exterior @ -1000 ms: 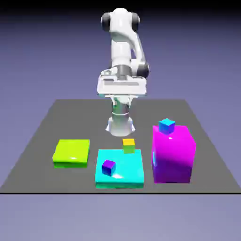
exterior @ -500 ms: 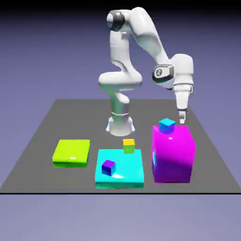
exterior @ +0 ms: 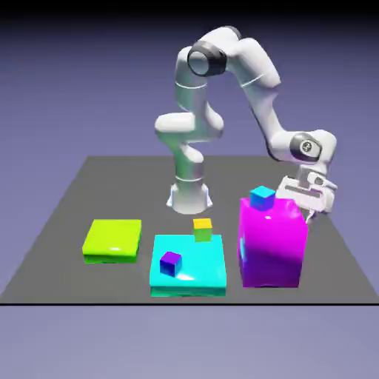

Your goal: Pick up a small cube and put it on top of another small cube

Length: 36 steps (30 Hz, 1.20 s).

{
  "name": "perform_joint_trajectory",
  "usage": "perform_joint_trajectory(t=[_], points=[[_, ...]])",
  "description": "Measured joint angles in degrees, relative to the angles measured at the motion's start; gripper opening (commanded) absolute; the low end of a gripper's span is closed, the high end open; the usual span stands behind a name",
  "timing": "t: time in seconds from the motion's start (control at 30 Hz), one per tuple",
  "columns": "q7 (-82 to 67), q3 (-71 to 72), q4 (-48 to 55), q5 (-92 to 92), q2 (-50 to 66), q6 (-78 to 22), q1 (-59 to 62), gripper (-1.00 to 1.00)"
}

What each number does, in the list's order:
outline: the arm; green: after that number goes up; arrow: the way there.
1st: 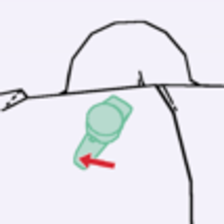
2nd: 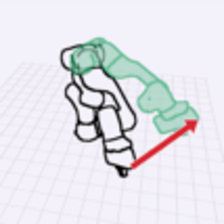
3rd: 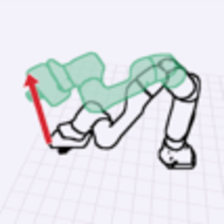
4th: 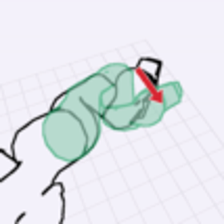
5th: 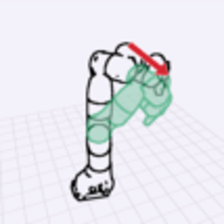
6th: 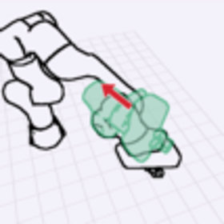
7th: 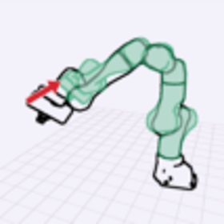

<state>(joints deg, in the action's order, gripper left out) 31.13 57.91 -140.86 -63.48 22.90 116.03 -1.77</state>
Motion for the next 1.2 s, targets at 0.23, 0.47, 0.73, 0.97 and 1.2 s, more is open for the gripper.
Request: perform_joint_trajectory(t=[0.23, 0.47, 0.73, 0.97, 1.2], points=[[7.4, 8.62, -5.86, -4.04, 9.49, -12.25, 8.48, 0.0], [12.0, -2.61, -5.25, -15.48, 16.99, -10.83, 5.26, -1.0], [3.4, 11.18, -5.94, -5.29, 10.3, -9.71, 8.96, -1.0], [-13.88, 5.94, 6.91, 5.63, 4.7, -11.51, 3.14, -1.0], [-28.56, -3.03, 21.45, 19.58, -2.56, -16.61, -3.98, -1.0]])
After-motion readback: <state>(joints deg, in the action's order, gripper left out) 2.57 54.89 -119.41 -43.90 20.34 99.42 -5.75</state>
